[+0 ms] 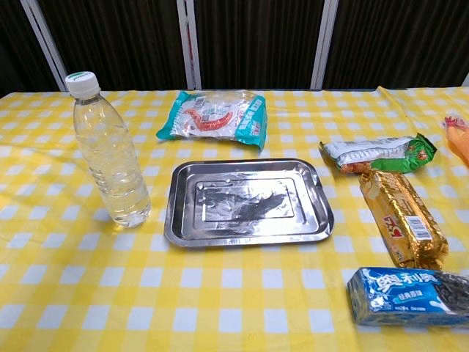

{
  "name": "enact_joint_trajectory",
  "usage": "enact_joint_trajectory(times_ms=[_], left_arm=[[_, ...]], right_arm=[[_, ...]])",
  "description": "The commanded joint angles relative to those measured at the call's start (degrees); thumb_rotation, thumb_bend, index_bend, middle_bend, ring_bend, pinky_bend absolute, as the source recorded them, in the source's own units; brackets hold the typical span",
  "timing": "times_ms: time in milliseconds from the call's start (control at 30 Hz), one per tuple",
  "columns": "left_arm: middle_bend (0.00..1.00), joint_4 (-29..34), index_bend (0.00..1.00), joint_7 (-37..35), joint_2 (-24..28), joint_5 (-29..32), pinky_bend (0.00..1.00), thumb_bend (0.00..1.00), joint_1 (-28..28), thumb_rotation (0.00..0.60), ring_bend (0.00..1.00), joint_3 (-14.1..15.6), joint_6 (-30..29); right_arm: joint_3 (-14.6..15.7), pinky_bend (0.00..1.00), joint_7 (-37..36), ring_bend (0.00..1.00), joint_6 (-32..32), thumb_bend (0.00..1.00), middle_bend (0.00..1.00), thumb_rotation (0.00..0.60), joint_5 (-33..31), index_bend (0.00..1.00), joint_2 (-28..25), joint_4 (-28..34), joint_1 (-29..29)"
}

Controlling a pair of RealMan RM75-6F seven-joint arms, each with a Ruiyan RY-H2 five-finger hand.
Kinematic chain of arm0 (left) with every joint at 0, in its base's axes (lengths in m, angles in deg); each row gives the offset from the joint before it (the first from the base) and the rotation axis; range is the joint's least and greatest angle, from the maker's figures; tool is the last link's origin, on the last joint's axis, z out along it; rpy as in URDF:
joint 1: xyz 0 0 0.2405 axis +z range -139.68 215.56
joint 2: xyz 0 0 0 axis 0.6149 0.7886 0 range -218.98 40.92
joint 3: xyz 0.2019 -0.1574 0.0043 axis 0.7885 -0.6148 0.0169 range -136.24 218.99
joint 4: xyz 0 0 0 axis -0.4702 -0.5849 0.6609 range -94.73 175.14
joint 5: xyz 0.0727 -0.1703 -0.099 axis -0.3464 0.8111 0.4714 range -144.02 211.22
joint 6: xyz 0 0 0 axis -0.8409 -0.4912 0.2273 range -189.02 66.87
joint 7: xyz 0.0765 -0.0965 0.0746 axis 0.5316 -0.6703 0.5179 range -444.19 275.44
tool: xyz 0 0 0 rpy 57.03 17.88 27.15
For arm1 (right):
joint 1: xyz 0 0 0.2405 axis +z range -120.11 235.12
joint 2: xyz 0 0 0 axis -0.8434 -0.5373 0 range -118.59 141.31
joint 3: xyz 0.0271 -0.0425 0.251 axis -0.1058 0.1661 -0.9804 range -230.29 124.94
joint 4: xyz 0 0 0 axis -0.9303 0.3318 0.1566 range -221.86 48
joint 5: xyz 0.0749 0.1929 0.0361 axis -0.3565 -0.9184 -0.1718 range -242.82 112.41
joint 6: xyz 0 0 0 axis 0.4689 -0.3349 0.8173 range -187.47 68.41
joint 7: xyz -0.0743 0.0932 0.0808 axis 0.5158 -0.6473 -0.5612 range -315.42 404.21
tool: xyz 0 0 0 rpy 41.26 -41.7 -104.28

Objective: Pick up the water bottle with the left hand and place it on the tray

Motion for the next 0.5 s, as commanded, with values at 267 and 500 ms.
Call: enact_joint_trajectory(times_ms=[267, 500], left_arm=[[0.03, 0.9, 0.08, 0.6, -0.1, -0.8, 0.00, 0.21, 0.0, 0.600, 0.00, 0.2, -0.5], [0.04, 1.2, 0.08, -0.7, -0.3, -0.4, 0.01, 0.21, -0.4, 0.600, 0.00, 0.2, 0.6]], right_arm=[[0.5, 0.00, 0.5, 0.04, 0.8, 0.05, 0.00, 0.600, 0.5, 0.11, -0.5, 0.5, -0.6], [0.4, 0.00, 0.5, 0.04, 0.8, 0.05, 0.00, 0.600, 0.0, 0.11, -1.2, 1.3, -0.9]])
